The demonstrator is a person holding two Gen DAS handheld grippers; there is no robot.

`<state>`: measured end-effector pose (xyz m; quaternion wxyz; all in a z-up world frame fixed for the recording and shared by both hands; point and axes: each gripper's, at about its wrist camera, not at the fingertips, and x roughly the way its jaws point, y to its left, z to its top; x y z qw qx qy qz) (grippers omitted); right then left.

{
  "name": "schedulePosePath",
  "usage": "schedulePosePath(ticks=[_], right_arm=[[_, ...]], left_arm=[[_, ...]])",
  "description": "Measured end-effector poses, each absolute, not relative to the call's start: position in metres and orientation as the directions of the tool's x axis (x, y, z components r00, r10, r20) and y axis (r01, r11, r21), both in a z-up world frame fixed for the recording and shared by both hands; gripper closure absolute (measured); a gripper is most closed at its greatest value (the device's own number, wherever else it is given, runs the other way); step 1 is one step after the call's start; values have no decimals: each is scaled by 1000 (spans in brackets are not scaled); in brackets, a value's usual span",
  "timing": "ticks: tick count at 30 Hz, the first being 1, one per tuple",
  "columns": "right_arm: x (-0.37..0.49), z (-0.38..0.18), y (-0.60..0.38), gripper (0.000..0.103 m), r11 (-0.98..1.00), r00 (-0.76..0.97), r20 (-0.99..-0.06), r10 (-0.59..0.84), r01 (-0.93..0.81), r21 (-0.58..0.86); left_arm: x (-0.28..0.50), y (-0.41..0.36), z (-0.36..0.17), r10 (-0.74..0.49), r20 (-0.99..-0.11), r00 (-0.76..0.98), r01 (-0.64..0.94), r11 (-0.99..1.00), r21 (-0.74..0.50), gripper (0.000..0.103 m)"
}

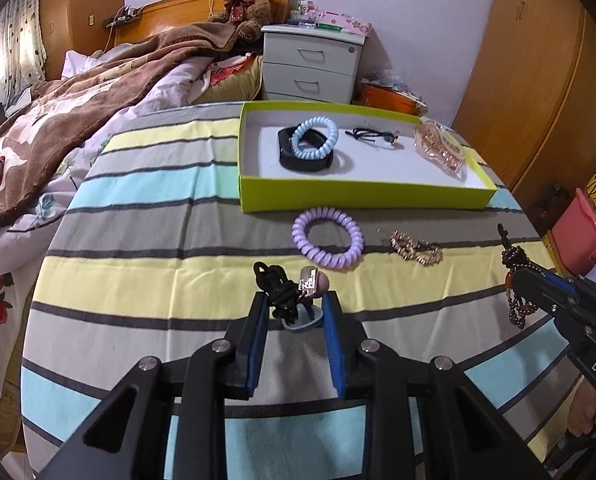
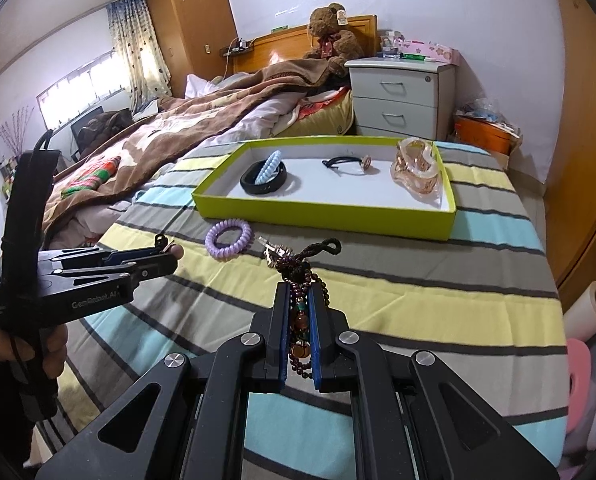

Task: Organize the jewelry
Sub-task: 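Carry the bracelet and hair tie into the green box and open both tools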

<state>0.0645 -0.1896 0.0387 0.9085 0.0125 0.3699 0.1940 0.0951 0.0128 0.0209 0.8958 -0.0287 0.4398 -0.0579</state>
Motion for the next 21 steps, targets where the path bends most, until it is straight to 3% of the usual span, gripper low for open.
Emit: schedulePosePath(ticks=[21], right_arm=[[132, 67, -207, 95, 948, 694, -654, 300, -293, 124]], left_arm=[[160, -13, 65, -241, -737, 631, 176, 970, -167, 75]])
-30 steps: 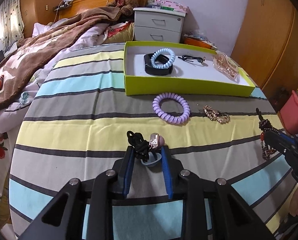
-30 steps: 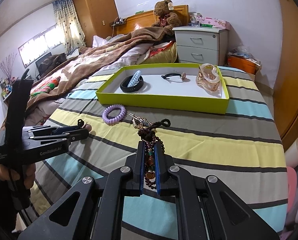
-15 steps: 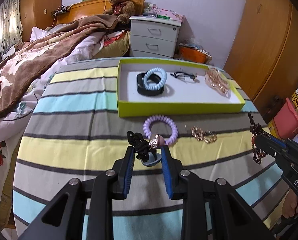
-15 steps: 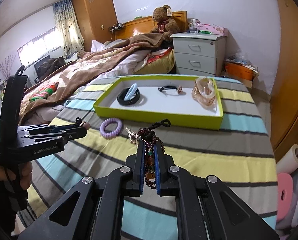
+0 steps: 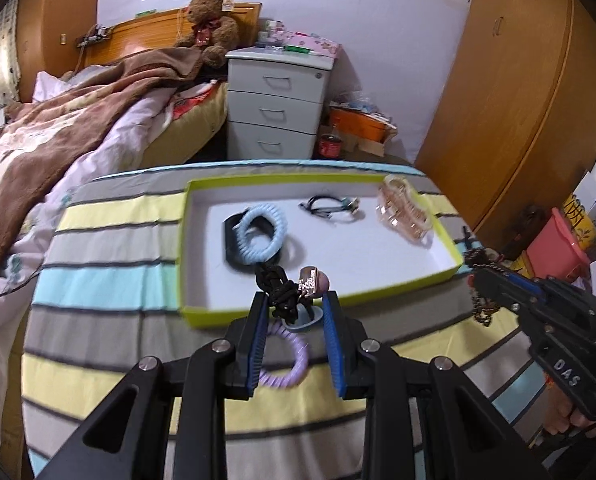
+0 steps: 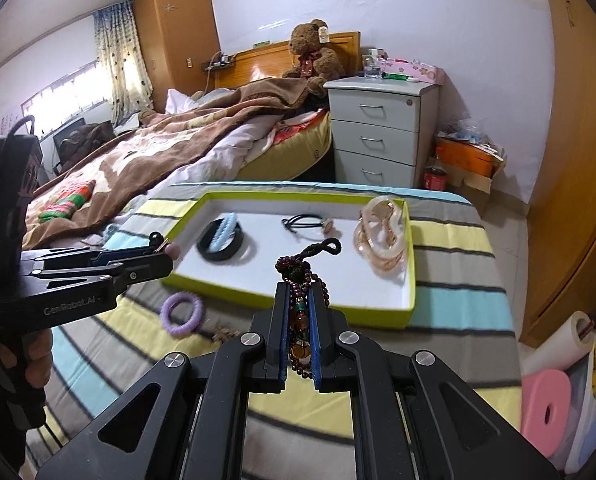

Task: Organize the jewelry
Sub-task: 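Carry the bracelet and hair tie into the green box and open both tools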

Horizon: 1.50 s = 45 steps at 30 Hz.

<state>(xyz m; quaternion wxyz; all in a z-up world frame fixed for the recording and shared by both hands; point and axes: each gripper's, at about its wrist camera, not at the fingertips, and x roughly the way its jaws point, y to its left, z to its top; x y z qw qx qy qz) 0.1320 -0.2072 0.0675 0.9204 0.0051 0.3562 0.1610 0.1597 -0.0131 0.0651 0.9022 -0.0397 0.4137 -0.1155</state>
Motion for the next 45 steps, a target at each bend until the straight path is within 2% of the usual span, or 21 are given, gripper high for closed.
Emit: schedulePosePath(ticks=[11, 26, 45], right_arm=[[179, 42, -214, 95, 952, 635, -724, 271, -286, 106], [213, 28, -218, 95, 945, 575, -765, 290, -298, 135], [220, 14, -212, 94, 946, 536, -811, 233, -317, 62]], left_arm=[[203, -41, 53, -303, -751, 587, 223, 952, -209, 75], [226, -49, 30, -289, -789, 543, 211, 956, -205, 75], [233, -55, 20, -248, -817, 521, 207, 965, -161, 74]])
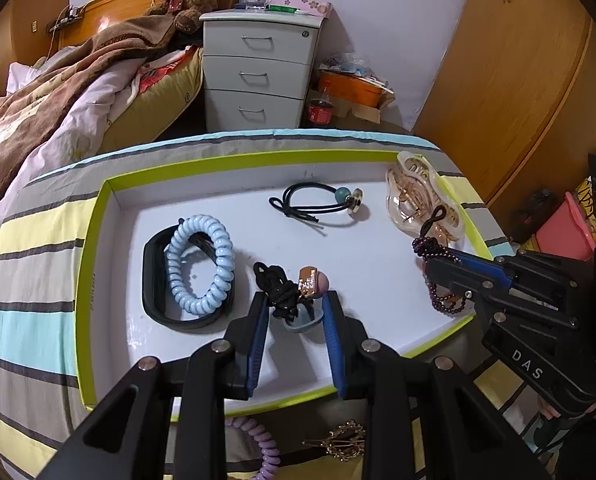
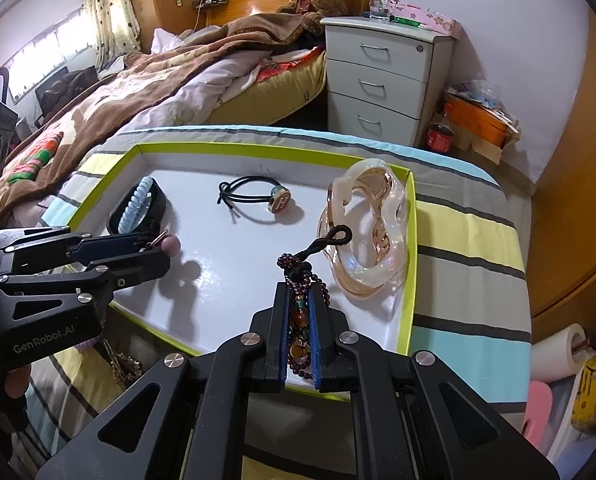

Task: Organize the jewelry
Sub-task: 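Carry the bracelet and hair tie into the green box and open both tools, then withdraw both open tools from the box toward the gold hair clip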

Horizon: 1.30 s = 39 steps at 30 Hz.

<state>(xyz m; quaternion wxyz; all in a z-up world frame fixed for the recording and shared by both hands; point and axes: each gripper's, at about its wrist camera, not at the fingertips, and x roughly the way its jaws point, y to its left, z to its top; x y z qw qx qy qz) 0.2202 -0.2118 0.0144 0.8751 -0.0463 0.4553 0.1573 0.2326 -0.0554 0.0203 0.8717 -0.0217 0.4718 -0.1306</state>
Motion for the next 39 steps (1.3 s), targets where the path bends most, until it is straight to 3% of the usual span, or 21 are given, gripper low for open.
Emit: schedulePosePath(ticks=[22, 39], right_arm=[[217, 12, -213, 90, 949, 532, -814, 234, -308, 72], [205, 23, -218, 86, 955, 555, -798, 233, -285, 81]], left_arm=[[234, -54, 17, -239, -826, 510, 190, 968, -163, 72], [220, -53, 28, -234, -815, 530, 186, 970, -157, 54]])
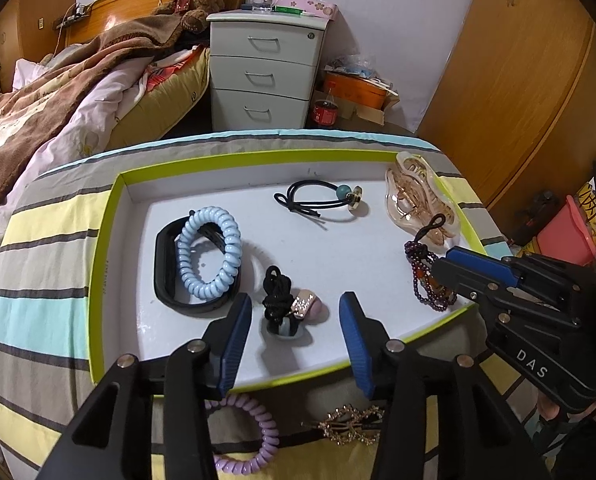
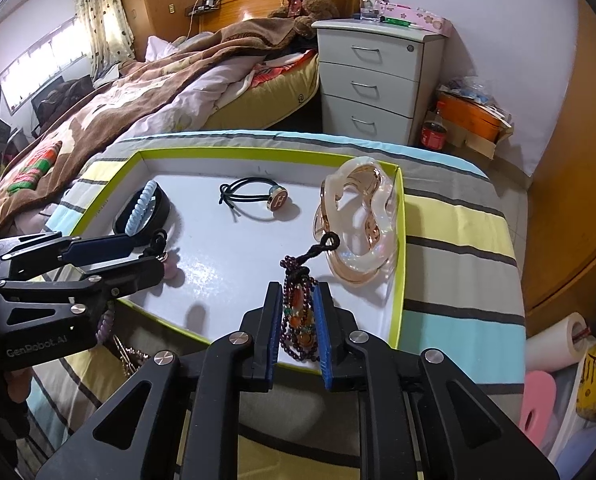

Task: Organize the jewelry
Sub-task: 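Withdraw both open tools from the box toward the gold hair clip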

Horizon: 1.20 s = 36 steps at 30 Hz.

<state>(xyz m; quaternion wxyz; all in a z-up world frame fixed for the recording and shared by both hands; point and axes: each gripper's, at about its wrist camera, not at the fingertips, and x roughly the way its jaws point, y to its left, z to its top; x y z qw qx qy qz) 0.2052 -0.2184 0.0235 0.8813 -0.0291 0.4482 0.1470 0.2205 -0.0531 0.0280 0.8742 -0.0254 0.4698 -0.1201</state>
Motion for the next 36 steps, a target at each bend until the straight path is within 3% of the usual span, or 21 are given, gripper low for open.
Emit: schedulePosePath(ticks=[10, 33, 36], right_arm=[[189, 37, -220, 81, 956, 582, -773, 253, -275, 107], [131, 55, -209, 79, 942, 623, -718, 312, -304, 145], [125, 51, -204, 72, 936, 614, -720, 324, -318, 150]], left_arm=[[205, -50, 41, -234, -796, 559, 185, 970, -155, 49], [141, -15, 65, -220, -740, 636, 145, 976, -165, 36], [132, -2, 62, -214, -740, 638, 114, 976, -183, 33]])
